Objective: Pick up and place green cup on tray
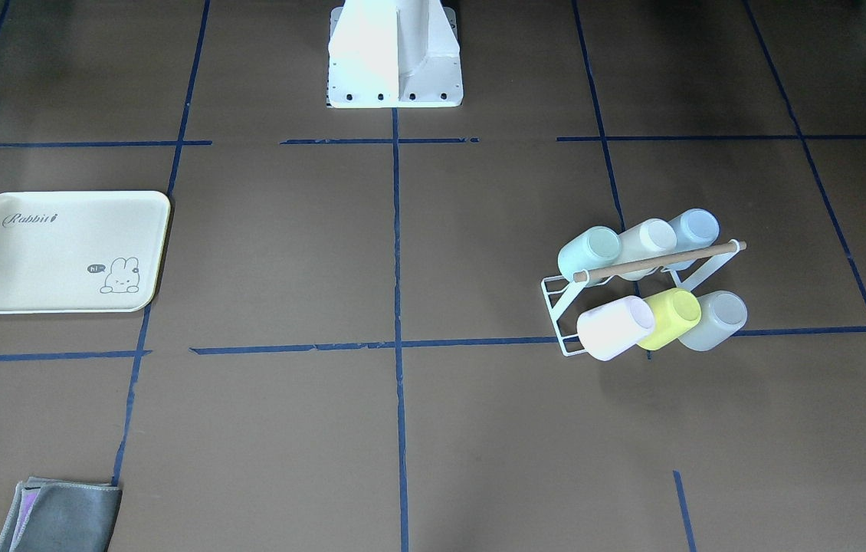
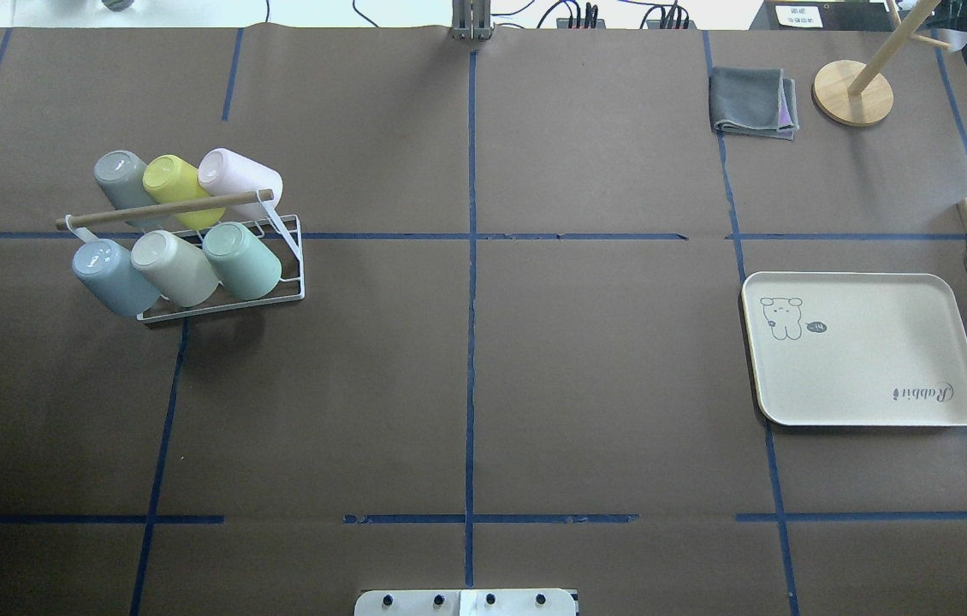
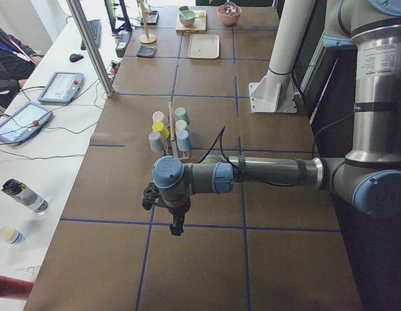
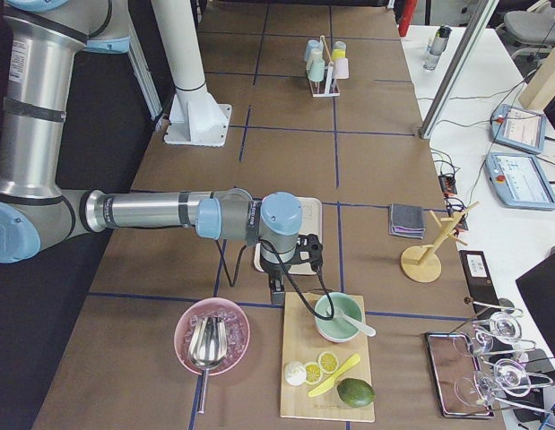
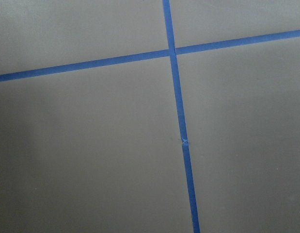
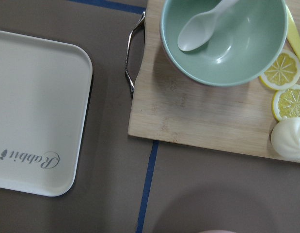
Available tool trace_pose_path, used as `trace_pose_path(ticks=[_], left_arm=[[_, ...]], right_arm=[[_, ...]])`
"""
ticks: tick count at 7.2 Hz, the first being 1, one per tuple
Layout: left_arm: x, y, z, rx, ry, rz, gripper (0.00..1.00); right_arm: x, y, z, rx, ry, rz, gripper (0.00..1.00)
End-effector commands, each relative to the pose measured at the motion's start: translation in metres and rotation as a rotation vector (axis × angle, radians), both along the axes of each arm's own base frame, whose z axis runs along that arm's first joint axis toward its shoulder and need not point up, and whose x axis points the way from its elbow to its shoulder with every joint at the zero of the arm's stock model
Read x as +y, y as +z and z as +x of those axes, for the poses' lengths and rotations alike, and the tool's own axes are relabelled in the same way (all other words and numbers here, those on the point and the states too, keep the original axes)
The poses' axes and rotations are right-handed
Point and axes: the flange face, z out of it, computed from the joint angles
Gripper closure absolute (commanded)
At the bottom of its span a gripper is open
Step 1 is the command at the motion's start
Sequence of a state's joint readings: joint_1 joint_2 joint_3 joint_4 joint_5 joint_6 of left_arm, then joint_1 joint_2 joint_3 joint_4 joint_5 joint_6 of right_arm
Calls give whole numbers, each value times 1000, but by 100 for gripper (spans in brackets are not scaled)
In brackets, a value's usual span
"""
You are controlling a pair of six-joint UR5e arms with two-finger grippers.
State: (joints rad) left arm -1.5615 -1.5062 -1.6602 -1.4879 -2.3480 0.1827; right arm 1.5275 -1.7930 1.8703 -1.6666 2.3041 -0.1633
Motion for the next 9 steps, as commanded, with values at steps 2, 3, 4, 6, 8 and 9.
trace_pose_path(ticks=[2, 3, 4, 6, 8, 9], left_arm=[[0, 0, 1, 1, 2, 1, 0], [0, 0, 1, 2, 2, 1, 0], [0, 0, 2, 2, 3, 0, 0], [0, 0, 2, 2, 4, 0, 0], [0, 0, 2, 2, 4, 0, 0], [0, 0, 2, 2, 4, 0, 0]], right_arm=[[-10, 22, -37, -70, 17, -10, 0], [-14, 44, -54, -90, 65, 5, 0], [-14, 58, -78, -116, 125, 2, 0], [-7, 61, -136, -178, 193, -18, 2], [-5, 65, -158, -157, 194, -19, 13], [-4, 65, -167, -157, 171, -21, 21]])
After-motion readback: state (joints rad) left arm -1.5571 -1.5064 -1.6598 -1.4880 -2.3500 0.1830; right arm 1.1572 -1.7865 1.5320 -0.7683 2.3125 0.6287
